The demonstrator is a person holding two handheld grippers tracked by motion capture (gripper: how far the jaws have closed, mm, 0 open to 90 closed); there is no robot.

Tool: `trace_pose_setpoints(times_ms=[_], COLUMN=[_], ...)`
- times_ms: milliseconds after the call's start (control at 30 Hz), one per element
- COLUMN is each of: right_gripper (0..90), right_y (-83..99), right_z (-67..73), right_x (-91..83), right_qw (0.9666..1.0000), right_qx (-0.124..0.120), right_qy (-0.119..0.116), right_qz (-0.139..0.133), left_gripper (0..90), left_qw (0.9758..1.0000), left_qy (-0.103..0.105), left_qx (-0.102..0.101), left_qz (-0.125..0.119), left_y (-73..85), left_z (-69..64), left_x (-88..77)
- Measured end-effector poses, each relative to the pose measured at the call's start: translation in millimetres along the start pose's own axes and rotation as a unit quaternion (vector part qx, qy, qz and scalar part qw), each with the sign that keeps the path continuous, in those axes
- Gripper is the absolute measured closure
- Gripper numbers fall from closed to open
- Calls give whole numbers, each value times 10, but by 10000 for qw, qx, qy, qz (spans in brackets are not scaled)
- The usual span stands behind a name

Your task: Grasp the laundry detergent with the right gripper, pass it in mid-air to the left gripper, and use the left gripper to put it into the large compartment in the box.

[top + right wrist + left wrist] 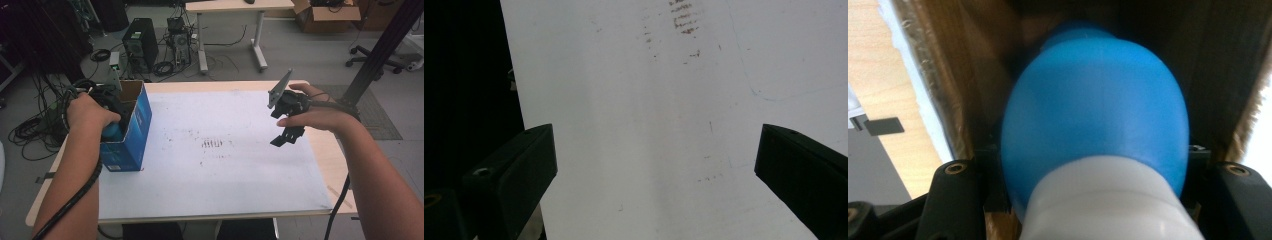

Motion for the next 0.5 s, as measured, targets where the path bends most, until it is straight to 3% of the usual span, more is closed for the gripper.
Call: trace_pose_setpoints(times_ms=[500], right_gripper=[35], right_y=[16], right_z=[7], right_x=[5], right_qw=[10000], right_qx=[28], right_qy=[-4], right_qz=[-16], left_gripper=[377], left_qw=[10000], left_qy=[-63], left_qx=[34], left_qz=[0], left_y=[-20], left_z=[-3], left_x=[56])
Point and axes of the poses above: each handheld gripper's, and its own axes: x roughly forward along the jaws, y roughly out of its underside, z roughly to its left, the point moved 6 cm from there along x, roughly forward along the jaws, and after that the axes turned 3 degrees about -x, right-handed, at the moved point
